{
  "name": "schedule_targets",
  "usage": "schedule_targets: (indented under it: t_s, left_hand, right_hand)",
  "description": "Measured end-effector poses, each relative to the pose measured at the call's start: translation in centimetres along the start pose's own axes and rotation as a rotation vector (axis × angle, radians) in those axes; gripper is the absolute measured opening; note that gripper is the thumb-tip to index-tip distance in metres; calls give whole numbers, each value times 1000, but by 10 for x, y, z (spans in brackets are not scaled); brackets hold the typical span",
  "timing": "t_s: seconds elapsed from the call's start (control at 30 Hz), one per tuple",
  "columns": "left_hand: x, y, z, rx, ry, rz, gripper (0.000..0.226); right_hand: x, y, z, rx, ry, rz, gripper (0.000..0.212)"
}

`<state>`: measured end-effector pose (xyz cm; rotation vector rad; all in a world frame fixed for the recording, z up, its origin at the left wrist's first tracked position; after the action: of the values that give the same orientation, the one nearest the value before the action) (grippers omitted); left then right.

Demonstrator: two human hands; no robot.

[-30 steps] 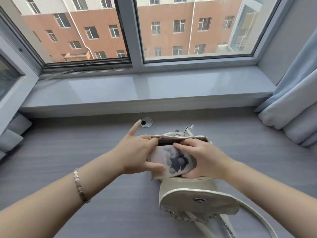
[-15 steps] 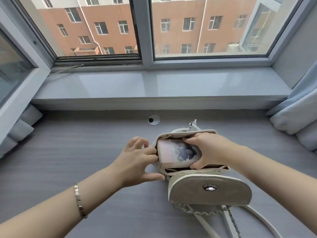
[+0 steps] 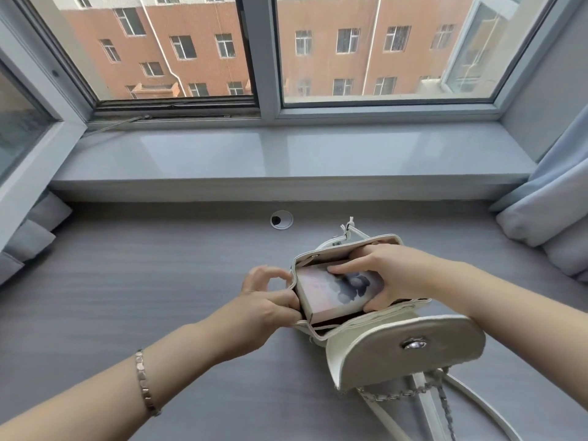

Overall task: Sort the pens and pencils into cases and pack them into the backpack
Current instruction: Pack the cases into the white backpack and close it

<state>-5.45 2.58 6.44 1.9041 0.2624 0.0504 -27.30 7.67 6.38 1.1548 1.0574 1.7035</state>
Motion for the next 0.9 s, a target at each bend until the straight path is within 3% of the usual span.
schedule_targets:
  t_s: [0.07,0.13,0.23,0.33,0.47,0.6,0.73,0.9]
  left_hand:
    - [0,-2,-3,-85,59,43,23]
    - [2,-4,-6,-94,163,106,6]
    - [5,-12,-1,5,300,184,21]
    - [4,-6,-2,21,228,174,25]
    - [0,0,-11,-59,-11,95,23]
    - [5,-5,-7,-22,92,140,20]
    - [-2,-17,-7,160,184,199,26]
    - [-5,-18,-2,258,217,165,23]
  right_hand:
    - [-3,-2,2,6,-10,16,74]
    - [-5,0,2,-8,-18,25,75]
    - [-5,2,2,-1,-1,25,74]
    - [-2,-1,2,75,-8,15,74]
    - [4,-6,0,297,-12,-4,79]
    - [6,-19,17,483,-75,10,87]
    - [6,-31,45,549,-178,-181,96]
    - [2,-31,40,490,-247,-92,107]
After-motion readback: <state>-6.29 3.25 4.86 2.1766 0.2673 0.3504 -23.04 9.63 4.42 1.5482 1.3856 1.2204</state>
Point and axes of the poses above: each hand's wrist, its own x-axis away from the middle knuckle, its own y-axis out of the back of the hand, z = x × y, the point moved 3 cm from there along -x, towards the middle knuckle, and after that the axes turned 9 degrees about x, right-handed, at the moved point
